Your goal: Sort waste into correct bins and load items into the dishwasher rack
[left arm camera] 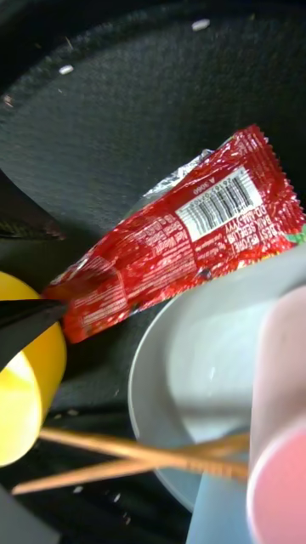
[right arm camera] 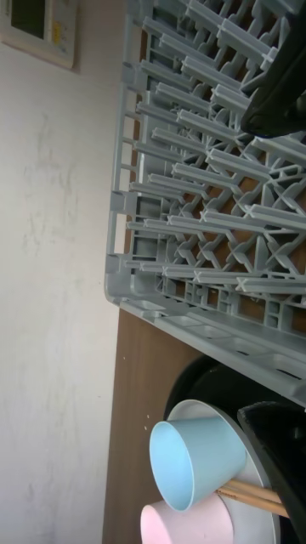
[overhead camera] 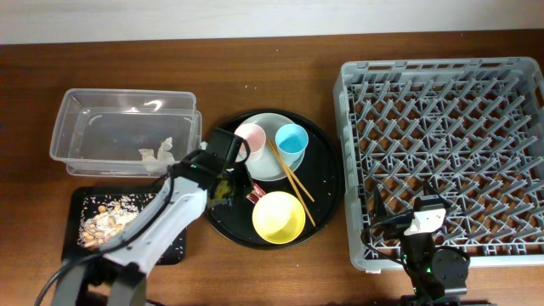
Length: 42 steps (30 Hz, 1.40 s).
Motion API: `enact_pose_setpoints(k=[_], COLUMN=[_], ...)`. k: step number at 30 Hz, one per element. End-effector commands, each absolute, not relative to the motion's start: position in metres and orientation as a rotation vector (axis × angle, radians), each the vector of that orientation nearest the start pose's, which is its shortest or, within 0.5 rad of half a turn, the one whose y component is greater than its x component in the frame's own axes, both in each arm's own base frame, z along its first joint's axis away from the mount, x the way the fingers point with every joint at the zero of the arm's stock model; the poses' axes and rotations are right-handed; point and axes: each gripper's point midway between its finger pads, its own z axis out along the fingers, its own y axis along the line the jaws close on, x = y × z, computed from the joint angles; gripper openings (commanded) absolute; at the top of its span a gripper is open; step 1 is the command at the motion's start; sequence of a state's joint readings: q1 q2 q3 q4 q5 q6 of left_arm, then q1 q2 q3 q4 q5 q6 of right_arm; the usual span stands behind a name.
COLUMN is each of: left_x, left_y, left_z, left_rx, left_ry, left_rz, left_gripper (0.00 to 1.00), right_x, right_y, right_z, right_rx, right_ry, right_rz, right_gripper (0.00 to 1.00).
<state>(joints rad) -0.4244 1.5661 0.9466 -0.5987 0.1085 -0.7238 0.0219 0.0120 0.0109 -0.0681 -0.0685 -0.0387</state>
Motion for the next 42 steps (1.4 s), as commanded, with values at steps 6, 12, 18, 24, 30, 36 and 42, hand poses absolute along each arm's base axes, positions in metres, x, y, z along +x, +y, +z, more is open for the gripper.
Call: enact_pose_setpoints(k=[6, 12, 18, 24, 30, 36, 42], left_x=[0.306, 0.309, 0.306, 0.305, 0.321, 0.342, 0.364], left_y=[-0.147, -0.149, -0.149, -0.149, -0.135, -0.058, 0.021], left_z=[0.017, 0.006, -0.009, 0.015, 0.112, 0.163, 0.178], left_rx=[-0.493, -0.495, -0.498, -0.477, -0.368, -0.529, -0.801], left_ry=[2.887, 2.896, 2.929, 2.91, 2.637, 2.321, 2.149], left_rz=[-0.28, -0.272, -0.25, -0.27, -0.295, 0.097, 0.179], left_gripper=[0.27, 0.33, 0.01, 0.0, 0.0, 0.01, 0.0], right_x=[0.246, 0.246, 0.246, 0.246, 0.246, 0.246, 0.246], right_y=[0.017, 0.017, 0.017, 0.017, 0.017, 0.017, 0.017], right_z=[0.157, 0.157, 0.157, 0.157, 0.157, 0.157, 0.157], right_rx=[-0.106, -0.106, -0.106, -0.106, -0.106, -0.106, -0.106], right_ry=[1.641, 1.64, 1.64, 1.64, 1.64, 1.64, 1.64], right_rz=[0.038, 0.038, 0.038, 0.038, 0.038, 0.038, 0.038], right_gripper=[0.98, 0.98, 0.98, 0.98, 0.98, 0.98, 0.98])
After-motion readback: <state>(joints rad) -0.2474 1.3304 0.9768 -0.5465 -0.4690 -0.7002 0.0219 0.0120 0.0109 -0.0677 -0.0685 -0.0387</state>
